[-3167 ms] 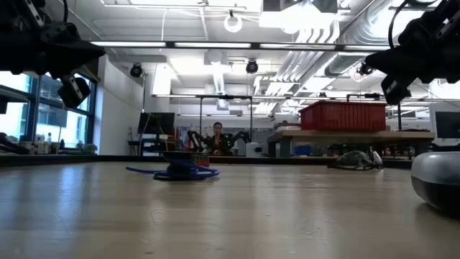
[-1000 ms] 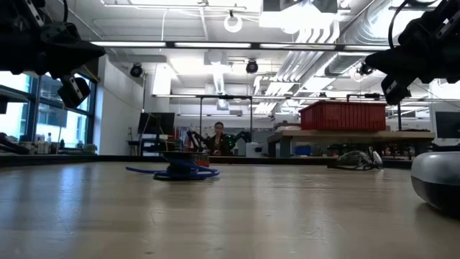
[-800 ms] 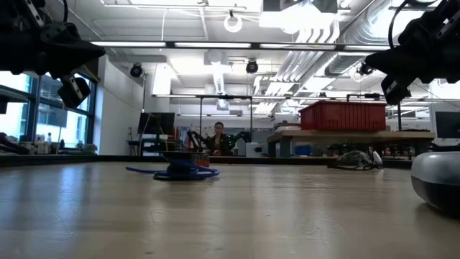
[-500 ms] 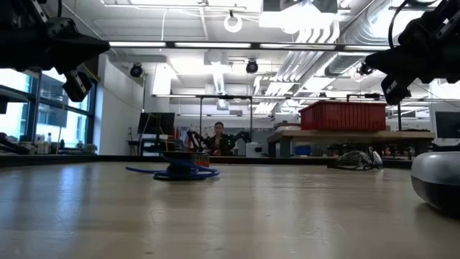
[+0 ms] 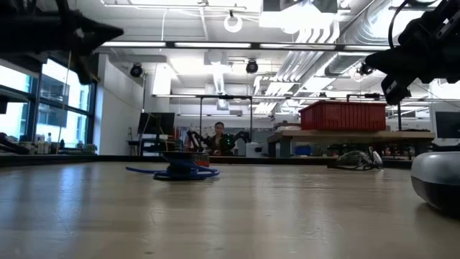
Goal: Coil cords
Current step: Uncoil the blue wire from the spool
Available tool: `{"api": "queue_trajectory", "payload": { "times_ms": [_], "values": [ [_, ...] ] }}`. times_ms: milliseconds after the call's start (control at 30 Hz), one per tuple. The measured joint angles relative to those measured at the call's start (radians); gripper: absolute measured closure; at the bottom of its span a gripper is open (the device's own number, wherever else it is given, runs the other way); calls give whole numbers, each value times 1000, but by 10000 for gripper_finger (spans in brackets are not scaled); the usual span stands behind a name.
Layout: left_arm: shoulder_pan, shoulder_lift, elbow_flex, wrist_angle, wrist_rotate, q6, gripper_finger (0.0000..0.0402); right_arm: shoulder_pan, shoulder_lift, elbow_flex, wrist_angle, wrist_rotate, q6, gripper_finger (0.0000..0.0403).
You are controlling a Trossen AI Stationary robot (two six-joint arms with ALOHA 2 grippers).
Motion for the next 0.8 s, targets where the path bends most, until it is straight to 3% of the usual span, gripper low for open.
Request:
{"api": "queue_trajectory", "payload": {
  "times_ms": [200, 367, 467, 533, 633, 800],
  "values": [
    [1, 425, 295, -7, 10, 35, 401, 0, 0, 0, 0, 0, 0, 402],
    [22, 703, 617, -209, 123, 142, 401, -1, 1, 0, 34, 26, -23, 402],
    [49, 790, 782, -367, 201, 109, 401, -1, 1, 0, 234, 124, 103, 402],
    [69, 824, 879, -457, 257, 88, 401, -1, 2, 3, 389, 279, 242, 402],
    [100, 846, 1000, -561, 293, 87, 401, -1, 9, 8, 559, 459, 283, 402],
    [135, 846, 1067, -681, 295, 56, 401, -1, 64, 9, 648, 502, 416, 402]
  ]
}}
